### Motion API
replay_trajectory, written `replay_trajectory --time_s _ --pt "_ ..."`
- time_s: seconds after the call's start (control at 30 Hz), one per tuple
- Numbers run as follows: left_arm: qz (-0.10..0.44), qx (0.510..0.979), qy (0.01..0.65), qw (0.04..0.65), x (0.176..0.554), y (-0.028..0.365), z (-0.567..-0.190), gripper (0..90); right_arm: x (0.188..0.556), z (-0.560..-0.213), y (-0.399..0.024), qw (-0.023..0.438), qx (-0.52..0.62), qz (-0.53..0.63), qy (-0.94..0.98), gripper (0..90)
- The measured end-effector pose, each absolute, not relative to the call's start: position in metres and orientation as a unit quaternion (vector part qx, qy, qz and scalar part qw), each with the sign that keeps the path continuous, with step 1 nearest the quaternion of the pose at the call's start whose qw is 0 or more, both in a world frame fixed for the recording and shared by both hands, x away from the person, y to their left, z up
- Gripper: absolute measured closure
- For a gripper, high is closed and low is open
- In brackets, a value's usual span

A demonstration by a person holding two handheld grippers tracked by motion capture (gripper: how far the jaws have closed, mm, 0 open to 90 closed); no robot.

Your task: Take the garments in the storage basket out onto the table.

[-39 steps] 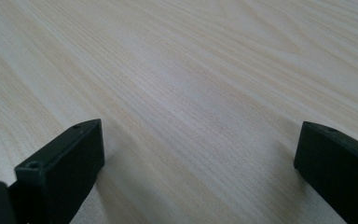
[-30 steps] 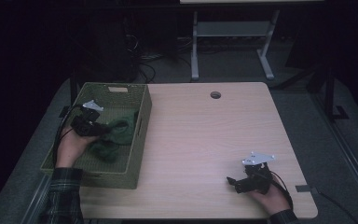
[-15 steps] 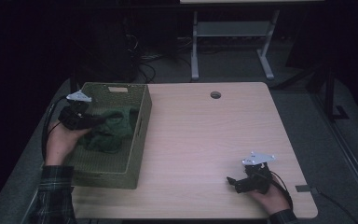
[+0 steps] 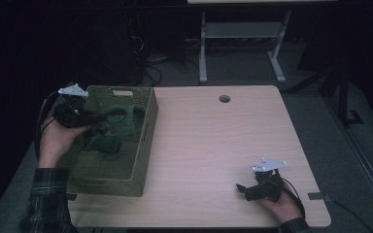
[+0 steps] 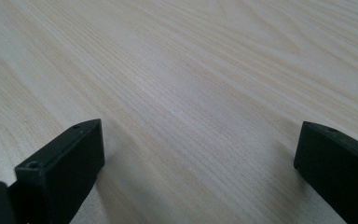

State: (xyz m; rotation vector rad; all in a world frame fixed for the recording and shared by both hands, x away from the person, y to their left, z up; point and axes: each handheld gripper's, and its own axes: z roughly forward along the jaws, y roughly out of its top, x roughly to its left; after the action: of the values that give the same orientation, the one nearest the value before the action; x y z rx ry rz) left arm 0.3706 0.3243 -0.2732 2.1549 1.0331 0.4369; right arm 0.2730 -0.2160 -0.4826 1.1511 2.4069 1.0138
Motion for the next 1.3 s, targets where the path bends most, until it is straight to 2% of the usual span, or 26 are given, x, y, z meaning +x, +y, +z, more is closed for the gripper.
replay_trajectory --time_s 0.7,1.3 --pt "0.163 0.825 0.356 0.407 0.364 0.296 -0.223 83.9 0.273 -0.483 -0.216 0.143 0.399 0.352 0.834 1.2" --pt "0.135 0.840 0.290 0.438 0.364 0.214 -0.211 83.8 0.273 -0.482 -0.216 0.142 0.401 0.352 0.834 1.2"
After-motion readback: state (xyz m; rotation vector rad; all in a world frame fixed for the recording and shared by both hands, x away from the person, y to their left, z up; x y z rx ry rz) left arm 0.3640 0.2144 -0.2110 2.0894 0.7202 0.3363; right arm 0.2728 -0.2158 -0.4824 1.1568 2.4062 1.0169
